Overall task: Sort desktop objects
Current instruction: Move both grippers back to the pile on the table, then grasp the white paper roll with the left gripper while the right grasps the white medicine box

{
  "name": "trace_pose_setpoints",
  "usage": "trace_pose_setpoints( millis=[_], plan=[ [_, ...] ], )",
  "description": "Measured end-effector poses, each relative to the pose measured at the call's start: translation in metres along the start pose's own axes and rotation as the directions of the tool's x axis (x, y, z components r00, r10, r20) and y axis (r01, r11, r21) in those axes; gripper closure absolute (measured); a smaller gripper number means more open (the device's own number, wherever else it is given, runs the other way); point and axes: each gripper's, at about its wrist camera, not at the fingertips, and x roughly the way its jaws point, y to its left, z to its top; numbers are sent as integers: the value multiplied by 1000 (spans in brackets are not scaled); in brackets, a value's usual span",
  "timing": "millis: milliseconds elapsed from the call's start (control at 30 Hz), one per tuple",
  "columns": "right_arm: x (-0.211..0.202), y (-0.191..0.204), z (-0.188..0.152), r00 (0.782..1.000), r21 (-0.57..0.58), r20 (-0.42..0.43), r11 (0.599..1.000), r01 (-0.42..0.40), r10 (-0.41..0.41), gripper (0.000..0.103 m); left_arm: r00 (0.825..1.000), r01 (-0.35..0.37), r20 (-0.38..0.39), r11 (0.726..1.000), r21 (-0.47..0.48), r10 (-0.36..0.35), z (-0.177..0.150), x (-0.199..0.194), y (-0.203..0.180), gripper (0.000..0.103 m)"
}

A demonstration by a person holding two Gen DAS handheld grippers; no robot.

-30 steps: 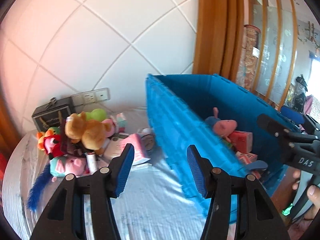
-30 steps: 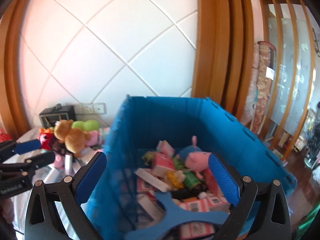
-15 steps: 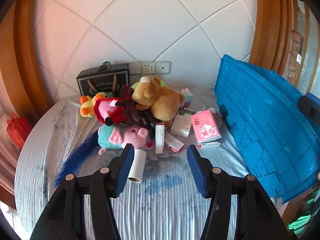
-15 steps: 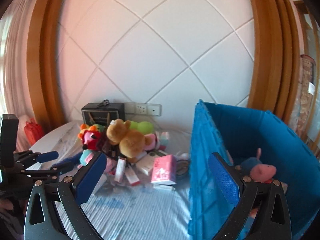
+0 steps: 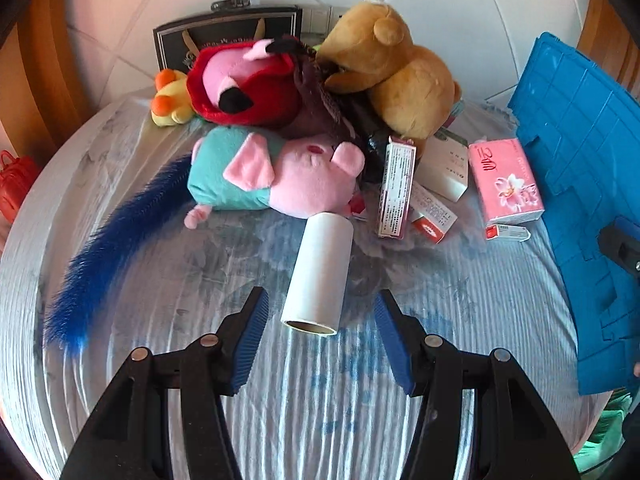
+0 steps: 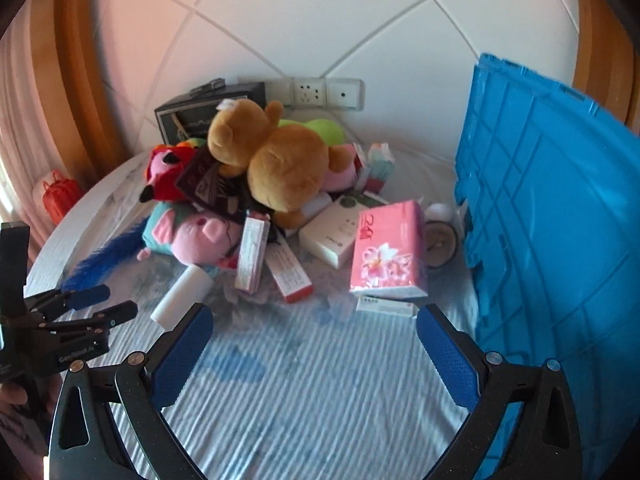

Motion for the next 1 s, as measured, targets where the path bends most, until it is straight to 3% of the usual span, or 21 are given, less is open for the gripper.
trace_pose_setpoints(
  millis=[267, 467, 633, 700, 833, 967, 1000],
  plan=[
    [98, -45, -15, 979, 115, -194, 989, 91, -67, 0, 995, -16, -99, 1000, 14, 17, 20, 69, -1, 49],
    [151, -68, -15, 960, 127, -260, 982, 140, -103, 0, 985, 8, -170, 1000, -12, -10, 21, 100, 4, 49],
    [182, -83, -11, 952, 149, -281, 974, 169, -122, 0, 989, -5, -146, 999, 44, 11, 19, 102, -1, 50],
    [191, -90, -12, 948, 155, -293, 973, 173, -122, 0, 990, -7, -137, 999, 46, 13, 18, 100, 1, 56],
    [197, -94, -21, 935, 167, -345, 975, 149, -84, 0, 992, -14, -126, 1000, 8, 14, 14, 94, 8, 57],
    [186, -82, -26, 942, 113, -318, 982, 148, -105, 43, 992, -17, -128, 999, -29, 13, 9, 88, 17, 57],
    [184, -80, -27, 944, 114, -314, 983, 141, -99, 45, 991, -17, -130, 999, -39, 12, 8, 85, 20, 57]
  ],
)
